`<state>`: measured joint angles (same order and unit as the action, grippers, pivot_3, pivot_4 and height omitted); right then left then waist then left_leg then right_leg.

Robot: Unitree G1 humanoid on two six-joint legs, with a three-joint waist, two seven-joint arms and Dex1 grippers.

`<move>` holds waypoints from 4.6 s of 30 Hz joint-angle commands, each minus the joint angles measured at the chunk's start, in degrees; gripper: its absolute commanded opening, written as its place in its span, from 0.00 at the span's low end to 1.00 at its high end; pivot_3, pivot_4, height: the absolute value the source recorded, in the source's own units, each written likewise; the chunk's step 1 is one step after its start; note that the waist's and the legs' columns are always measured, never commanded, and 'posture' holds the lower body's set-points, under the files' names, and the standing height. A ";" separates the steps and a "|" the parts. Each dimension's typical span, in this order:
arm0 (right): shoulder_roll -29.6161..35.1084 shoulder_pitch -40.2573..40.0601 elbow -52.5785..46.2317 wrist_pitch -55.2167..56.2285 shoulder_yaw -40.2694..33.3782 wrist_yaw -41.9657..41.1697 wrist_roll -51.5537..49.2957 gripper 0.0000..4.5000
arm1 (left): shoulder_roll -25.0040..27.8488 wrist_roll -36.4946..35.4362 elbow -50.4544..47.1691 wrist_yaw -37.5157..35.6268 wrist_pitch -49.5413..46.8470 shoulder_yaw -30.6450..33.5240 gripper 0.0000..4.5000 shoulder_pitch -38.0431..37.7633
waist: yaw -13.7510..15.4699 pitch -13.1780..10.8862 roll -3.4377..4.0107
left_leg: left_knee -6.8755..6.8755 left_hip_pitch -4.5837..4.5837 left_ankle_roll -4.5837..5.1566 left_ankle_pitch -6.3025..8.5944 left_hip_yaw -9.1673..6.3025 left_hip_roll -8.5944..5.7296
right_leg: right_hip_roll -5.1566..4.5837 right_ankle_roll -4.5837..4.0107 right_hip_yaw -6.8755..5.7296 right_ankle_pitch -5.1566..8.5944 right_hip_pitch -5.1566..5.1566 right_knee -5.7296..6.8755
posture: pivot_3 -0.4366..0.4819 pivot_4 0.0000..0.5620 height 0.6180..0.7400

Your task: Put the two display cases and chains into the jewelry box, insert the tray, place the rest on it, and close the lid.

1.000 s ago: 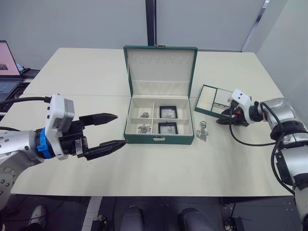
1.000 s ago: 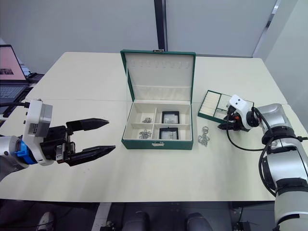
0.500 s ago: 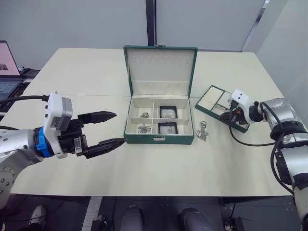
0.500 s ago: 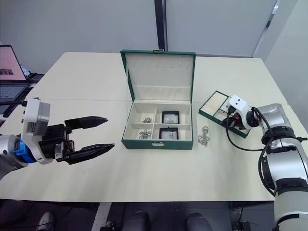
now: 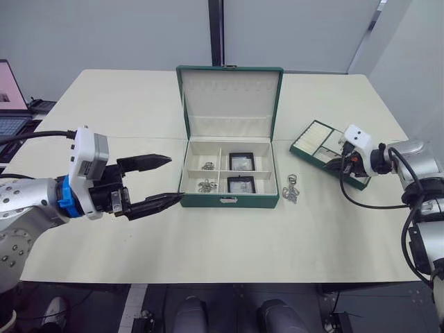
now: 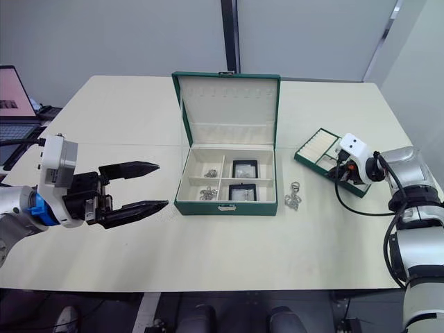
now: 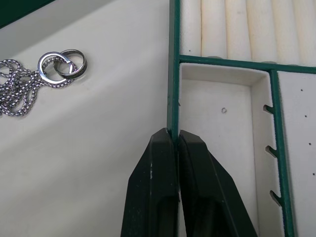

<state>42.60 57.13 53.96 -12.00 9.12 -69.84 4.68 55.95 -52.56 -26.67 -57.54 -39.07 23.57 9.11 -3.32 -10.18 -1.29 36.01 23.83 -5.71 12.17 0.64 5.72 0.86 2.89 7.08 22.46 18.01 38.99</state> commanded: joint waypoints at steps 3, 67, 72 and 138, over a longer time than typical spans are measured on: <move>1.38 -0.47 -4.52 -1.02 -1.97 0.02 -1.45 0.00 | -0.39 0.47 -0.11 -0.67 1.59 -0.45 1.00 1.12 | -0.02 -0.01 0.01 | 0.01 0.00 0.00 0.00 0.00 0.00 | 0.00 0.00 0.00 0.00 0.00 0.00 | 0.48 0.27 1.00; -13.02 7.61 -58.44 -37.46 27.50 6.09 -13.82 0.00 | 3.84 -1.35 2.11 -12.97 -4.39 28.38 1.00 -18.42 | -0.27 -0.10 0.16 | -0.11 0.08 0.21 0.12 -0.18 0.05 | -0.02 0.00 -0.17 0.00 0.59 0.15 | 0.48 0.27 1.00; -13.84 7.35 -57.69 -36.82 27.25 5.31 -12.80 0.00 | 3.70 -1.57 1.76 -12.16 -4.47 27.93 1.00 -18.19 | -0.27 -0.10 0.16 | -0.11 0.08 0.21 0.12 -0.18 0.06 | -0.01 0.00 -0.16 0.00 0.58 0.15 | 0.48 0.27 1.00; -24.90 -1.03 -37.62 -22.23 11.47 19.05 -9.08 0.01 | 4.20 -2.48 2.29 -9.68 -4.58 22.43 1.00 -12.56 | -0.43 -0.10 0.12 | -0.19 0.09 0.18 0.10 -0.13 0.04 | 0.00 0.00 -0.13 0.00 0.40 0.09 | 0.48 0.27 1.00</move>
<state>17.75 55.52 16.91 -35.50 21.17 -50.98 -5.05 59.34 -54.02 -23.94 -67.03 -43.66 45.32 -3.74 -3.75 -10.28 -1.17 35.82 23.92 -5.55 12.27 0.51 5.76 0.86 2.89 6.95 22.46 18.41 39.08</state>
